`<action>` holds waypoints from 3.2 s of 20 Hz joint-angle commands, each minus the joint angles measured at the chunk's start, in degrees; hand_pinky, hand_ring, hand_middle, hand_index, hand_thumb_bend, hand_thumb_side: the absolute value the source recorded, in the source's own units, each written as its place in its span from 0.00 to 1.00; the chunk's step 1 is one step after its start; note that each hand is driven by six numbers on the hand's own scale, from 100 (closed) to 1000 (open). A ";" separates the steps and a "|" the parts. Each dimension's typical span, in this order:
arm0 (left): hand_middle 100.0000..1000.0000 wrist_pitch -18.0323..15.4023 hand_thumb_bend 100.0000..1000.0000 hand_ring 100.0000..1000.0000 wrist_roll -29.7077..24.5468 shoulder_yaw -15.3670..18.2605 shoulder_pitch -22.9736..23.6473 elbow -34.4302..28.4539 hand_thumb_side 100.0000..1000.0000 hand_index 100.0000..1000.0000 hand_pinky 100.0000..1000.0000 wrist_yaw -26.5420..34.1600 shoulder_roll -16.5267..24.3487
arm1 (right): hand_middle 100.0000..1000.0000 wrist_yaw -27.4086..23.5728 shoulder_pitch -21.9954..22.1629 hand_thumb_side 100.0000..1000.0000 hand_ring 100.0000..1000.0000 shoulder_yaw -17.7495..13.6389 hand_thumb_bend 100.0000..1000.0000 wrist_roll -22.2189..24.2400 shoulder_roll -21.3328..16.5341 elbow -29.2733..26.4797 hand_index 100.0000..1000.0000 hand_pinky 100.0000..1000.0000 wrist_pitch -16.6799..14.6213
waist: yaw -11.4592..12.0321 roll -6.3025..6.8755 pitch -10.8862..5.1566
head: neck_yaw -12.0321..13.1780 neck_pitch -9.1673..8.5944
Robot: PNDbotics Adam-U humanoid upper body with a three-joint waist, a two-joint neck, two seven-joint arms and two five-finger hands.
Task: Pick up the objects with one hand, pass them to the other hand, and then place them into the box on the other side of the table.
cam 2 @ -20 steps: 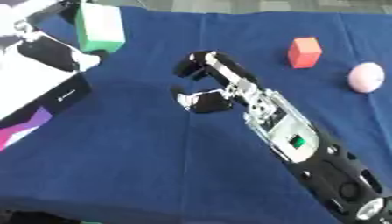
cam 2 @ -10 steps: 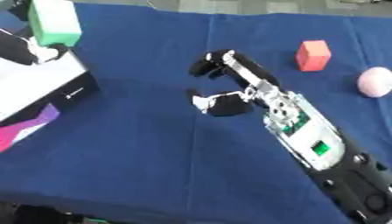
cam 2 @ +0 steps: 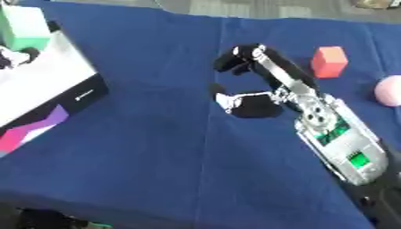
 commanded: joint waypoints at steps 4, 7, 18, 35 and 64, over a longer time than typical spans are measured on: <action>0.47 -3.52 0.00 0.59 0.21 2.26 0.48 5.06 0.00 0.42 0.75 -0.11 2.56 | 0.56 -1.89 -1.02 0.00 0.74 -1.83 0.17 -2.27 -1.22 -1.56 0.62 0.74 -1.64 | -0.44 -0.08 -0.45 | 1.74 -1.28; 0.47 -5.87 0.00 0.60 -0.01 2.46 -0.13 8.92 0.00 0.44 0.75 -1.72 1.47 | 0.57 -2.46 -1.24 0.00 0.74 -1.93 0.15 -2.74 -1.03 -1.56 0.62 0.74 -2.73 | -0.63 -0.20 -0.31 | 2.42 -1.35; 0.57 -11.99 0.38 0.68 -1.28 3.51 -2.91 22.75 0.05 0.63 0.78 -11.33 -2.69 | 0.57 -3.62 -1.65 0.00 0.74 -2.67 0.16 -4.00 -0.90 -1.56 0.62 0.74 -3.93 | -1.07 -0.47 0.15 | 3.58 -1.10; 0.68 -10.71 0.76 0.76 -1.09 6.74 -3.35 25.26 0.37 0.80 0.82 -17.71 -4.06 | 0.56 -4.09 -1.42 0.00 0.75 -3.13 0.16 -4.96 -0.97 -1.56 0.62 0.73 -4.21 | -1.07 -0.44 0.22 | 1.44 -0.77; 0.61 -7.42 0.29 0.60 19.15 14.60 6.36 -11.85 0.43 0.75 0.79 14.34 -4.25 | 0.79 -6.97 4.01 0.07 0.86 -19.23 0.30 4.38 -27.47 -1.56 0.79 0.82 -3.14 | -0.35 -1.14 1.70 | -11.52 -2.77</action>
